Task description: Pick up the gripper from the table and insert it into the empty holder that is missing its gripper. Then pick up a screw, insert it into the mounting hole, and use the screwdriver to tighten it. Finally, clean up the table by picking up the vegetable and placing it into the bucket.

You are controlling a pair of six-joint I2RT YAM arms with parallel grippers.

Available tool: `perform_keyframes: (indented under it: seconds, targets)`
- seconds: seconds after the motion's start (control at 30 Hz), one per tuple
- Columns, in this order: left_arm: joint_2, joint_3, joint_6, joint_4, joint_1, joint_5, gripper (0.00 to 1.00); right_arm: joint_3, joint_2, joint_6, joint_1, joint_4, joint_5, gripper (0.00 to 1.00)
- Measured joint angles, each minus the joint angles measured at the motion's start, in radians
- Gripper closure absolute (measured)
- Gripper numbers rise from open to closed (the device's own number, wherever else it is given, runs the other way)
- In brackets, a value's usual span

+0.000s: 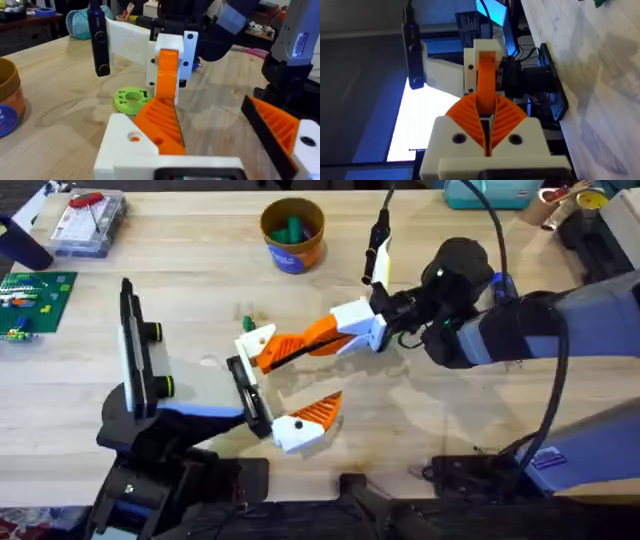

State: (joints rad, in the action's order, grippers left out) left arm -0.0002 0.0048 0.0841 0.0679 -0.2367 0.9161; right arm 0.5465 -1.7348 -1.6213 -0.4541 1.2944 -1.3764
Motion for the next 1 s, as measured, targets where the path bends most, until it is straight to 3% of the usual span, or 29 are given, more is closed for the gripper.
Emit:
perform_keyframes:
  seconds: [1.0]
  targets:
    - [0.0,0.0,0.003,-0.001,0.004,-0.021,0.007,0.021,-0.038,0.022,-0.021,-0.001,0.151,0.976]
